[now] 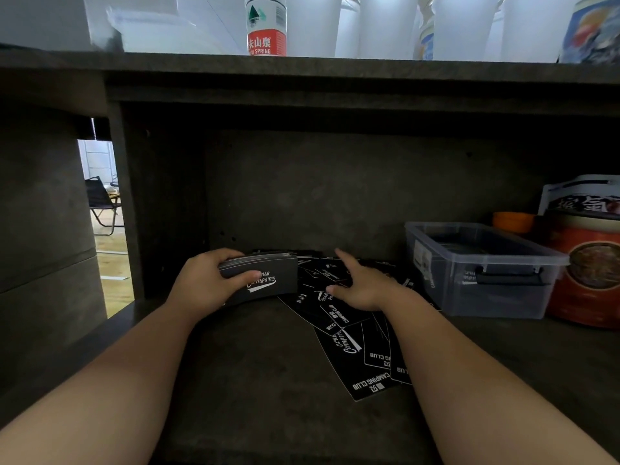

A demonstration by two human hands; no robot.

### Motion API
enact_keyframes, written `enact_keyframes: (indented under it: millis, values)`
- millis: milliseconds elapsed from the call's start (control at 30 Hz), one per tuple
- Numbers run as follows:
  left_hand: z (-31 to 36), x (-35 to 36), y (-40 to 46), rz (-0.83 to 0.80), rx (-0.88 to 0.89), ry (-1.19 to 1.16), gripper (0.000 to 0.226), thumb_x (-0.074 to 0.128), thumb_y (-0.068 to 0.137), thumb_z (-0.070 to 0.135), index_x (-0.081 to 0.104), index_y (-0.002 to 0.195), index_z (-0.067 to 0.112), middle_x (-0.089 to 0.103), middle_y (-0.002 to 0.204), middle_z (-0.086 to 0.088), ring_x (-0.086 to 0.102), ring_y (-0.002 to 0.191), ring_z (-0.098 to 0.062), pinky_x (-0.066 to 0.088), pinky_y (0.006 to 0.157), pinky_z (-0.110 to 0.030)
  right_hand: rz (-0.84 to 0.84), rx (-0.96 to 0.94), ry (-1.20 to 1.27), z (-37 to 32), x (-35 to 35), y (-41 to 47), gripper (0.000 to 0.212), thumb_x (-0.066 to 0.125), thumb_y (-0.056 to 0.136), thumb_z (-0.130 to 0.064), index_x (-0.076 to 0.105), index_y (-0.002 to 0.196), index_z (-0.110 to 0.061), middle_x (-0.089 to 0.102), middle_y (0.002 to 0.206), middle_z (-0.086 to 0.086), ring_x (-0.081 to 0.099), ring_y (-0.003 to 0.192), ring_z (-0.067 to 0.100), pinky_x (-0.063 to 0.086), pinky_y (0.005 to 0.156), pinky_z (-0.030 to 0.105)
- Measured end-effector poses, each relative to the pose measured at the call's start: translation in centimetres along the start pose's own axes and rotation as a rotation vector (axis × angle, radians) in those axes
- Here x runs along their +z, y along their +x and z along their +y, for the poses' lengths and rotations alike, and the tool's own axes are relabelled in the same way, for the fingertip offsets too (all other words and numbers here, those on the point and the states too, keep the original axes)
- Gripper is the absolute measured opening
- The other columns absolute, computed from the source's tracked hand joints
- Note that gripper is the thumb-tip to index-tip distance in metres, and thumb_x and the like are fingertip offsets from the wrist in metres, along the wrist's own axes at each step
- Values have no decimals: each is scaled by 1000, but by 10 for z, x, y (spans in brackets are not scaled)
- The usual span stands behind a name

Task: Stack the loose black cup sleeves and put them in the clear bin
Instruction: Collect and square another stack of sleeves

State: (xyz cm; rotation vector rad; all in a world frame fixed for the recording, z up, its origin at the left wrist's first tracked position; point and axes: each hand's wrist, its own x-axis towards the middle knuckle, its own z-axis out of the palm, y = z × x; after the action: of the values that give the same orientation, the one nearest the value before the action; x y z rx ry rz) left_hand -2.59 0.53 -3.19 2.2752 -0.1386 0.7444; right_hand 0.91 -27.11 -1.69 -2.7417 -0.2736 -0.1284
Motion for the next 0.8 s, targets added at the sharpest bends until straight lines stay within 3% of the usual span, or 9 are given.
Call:
enact_keyframes:
  millis: [133,233,333,400,467,600,667,733,800]
  values:
    - [1,0,0,-2,-4,3,38,80,73,45,70,106,30,69,97,14,62,91,-1,46,80,-23,126,-28,-49,-10,-6,-4,73,67,81,-53,29,142,-38,54,131,-1,45,128,24,27,107,50]
    - [2,-1,0,-4,-10,0,40,80,72,45,71,108,29,69,98,13,63,91,-2,47,80,-23,230,-88,-93,-15,-6,-6,28,56,93,-38,61,119,-30,64,114,3,56,113,26,40,95,42]
    - [3,-1,-1,-4,-7,13,42,80,73,45,71,109,27,70,99,11,63,92,-4,46,79,-23,586,-224,3,-20,-10,-7,19,50,95,-16,69,96,-15,66,91,11,62,87,30,49,72,36]
    - [3,-1,-1,0,-5,19,43,80,73,45,70,110,26,70,100,10,63,92,-5,45,77,-21,878,-287,205,-25,-16,-10,17,51,95,-14,68,96,-11,65,86,6,60,78,20,48,68,28]
    - [2,-1,0,7,-4,26,44,80,73,46,71,111,25,70,102,9,63,93,-6,45,78,-21,987,-263,504,-29,-22,-15,16,51,96,-16,66,101,-14,67,83,-2,61,72,9,46,63,13]
    - [3,0,1,2,-10,37,44,79,73,46,70,111,26,70,100,10,62,90,-4,43,74,-18,837,-109,846,-28,-17,-6,10,55,94,-17,60,88,-24,69,75,-1,69,68,12,57,70,28]
    - [3,0,0,6,-11,38,45,79,73,46,70,112,26,69,100,9,61,90,-4,42,73,-17,729,-14,1006,-25,-14,-1,9,59,92,-16,63,86,-21,70,75,3,69,64,14,59,73,33]
    - [3,0,0,12,-8,33,45,79,73,46,70,112,26,67,97,11,61,90,-4,42,71,-15,661,33,1168,-24,-14,1,7,60,92,-14,66,92,-11,70,78,7,68,61,12,59,74,32]
    - [2,0,0,11,-11,23,44,80,73,46,70,111,26,67,96,12,61,90,-4,41,70,-13,662,63,1269,-23,-16,1,7,58,94,-13,64,90,-12,69,81,7,65,59,9,58,71,27]
